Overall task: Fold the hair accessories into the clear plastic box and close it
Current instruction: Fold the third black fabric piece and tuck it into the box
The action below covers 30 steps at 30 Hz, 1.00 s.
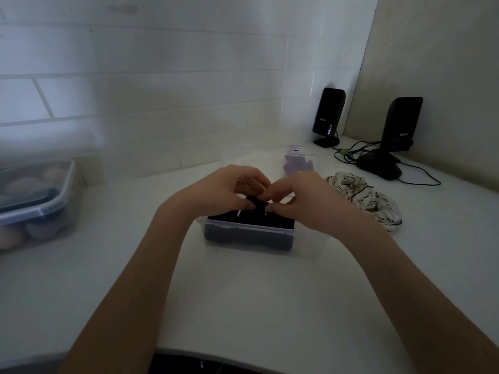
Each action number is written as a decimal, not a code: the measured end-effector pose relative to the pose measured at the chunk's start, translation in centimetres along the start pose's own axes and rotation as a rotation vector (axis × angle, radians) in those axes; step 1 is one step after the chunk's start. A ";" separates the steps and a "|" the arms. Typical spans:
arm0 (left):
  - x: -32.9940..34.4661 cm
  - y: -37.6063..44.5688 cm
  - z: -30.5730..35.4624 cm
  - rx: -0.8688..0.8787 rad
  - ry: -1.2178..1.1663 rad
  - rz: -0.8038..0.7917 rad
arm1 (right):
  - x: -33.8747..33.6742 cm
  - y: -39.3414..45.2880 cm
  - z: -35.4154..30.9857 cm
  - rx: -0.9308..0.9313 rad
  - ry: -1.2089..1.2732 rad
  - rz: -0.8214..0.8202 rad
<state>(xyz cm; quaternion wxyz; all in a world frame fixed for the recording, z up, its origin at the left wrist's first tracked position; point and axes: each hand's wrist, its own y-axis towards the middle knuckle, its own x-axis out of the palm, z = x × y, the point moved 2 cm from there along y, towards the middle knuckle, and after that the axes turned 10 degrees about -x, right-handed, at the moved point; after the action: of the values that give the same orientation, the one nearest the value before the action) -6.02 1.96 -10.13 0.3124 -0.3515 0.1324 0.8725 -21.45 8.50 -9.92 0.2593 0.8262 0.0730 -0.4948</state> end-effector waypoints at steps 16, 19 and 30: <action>0.6 -0.1 0.7 -0.055 0.506 0.181 | 1.7 0.2 0.4 0.150 -0.010 -0.270; 0.8 -0.2 0.8 -0.091 0.534 0.166 | 1.9 0.4 0.4 0.170 -0.042 -0.306; 0.9 -0.3 2.0 -0.198 0.590 0.014 | 1.8 1.1 0.2 0.125 -0.159 -0.389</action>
<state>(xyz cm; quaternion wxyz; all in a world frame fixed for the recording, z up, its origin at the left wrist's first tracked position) -7.40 3.55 -9.32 0.2185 -0.6173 0.1341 0.7438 -20.31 7.18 -11.11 0.1121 0.7694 0.1795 -0.6027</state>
